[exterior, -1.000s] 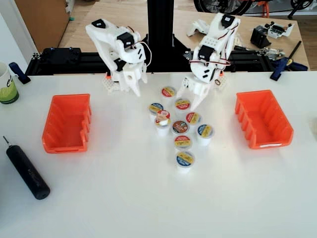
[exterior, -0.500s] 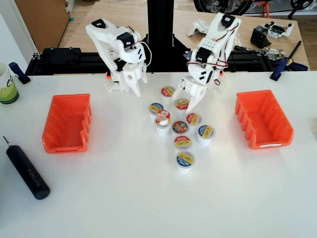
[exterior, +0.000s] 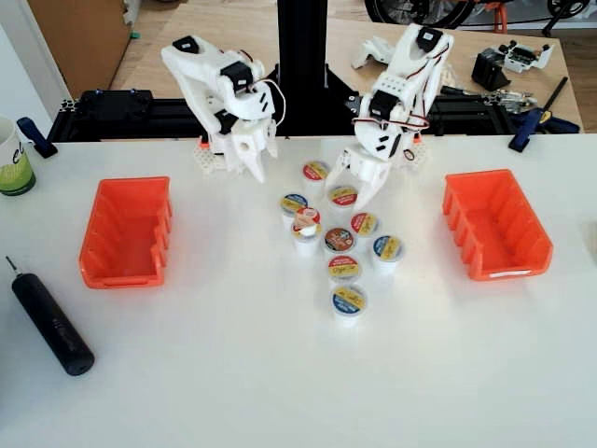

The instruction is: Sort the coffee pods, blue into left, red into right

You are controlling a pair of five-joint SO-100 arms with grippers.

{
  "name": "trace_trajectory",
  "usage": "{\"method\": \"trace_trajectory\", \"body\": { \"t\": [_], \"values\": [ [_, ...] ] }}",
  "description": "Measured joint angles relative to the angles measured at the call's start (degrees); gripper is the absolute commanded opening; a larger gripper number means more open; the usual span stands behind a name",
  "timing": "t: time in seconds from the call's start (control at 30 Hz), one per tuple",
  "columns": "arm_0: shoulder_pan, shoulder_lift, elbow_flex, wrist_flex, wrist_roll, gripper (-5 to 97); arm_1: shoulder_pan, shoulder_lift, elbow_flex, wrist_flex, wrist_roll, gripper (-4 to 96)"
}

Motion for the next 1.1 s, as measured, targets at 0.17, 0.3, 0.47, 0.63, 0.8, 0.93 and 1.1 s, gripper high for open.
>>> {"method": "trace_trajectory", "body": {
  "t": [0.17, 0.3, 0.47, 0.63, 0.8, 0.93, 1.1],
  "values": [
    [0.00, 0.00, 0.09, 0.00, 0.00, 30, 0.09, -0.09, 0.97, -0.97, 0.00, 22.3],
    [0.00, 0.00, 0.09, -0.44, 0.35, 30, 0.00, -0.09, 0.97, -0.97, 0.00, 21.9],
    [0.00, 0.00, 0.09, -0.44, 0.35, 30, 0.00, -0.09, 0.79, -0.88, -1.49, 27.4],
    [0.00, 0.00, 0.09, -0.44, 0.44, 30, 0.00, -0.09, 0.62, -4.13, -4.48, 34.6],
    [0.00, 0.00, 0.09, -0.53, 0.53, 30, -0.44, -0.53, 0.62, -10.90, -7.29, 36.8],
    [0.00, 0.00, 0.09, -0.53, 0.53, 30, -1.58, -2.46, 0.62, -14.59, -8.70, 36.5],
    [0.00, 0.00, 0.09, -0.53, 0.53, 30, -1.85, -2.90, 1.49, -18.54, -9.05, 34.6]
  ]
}}
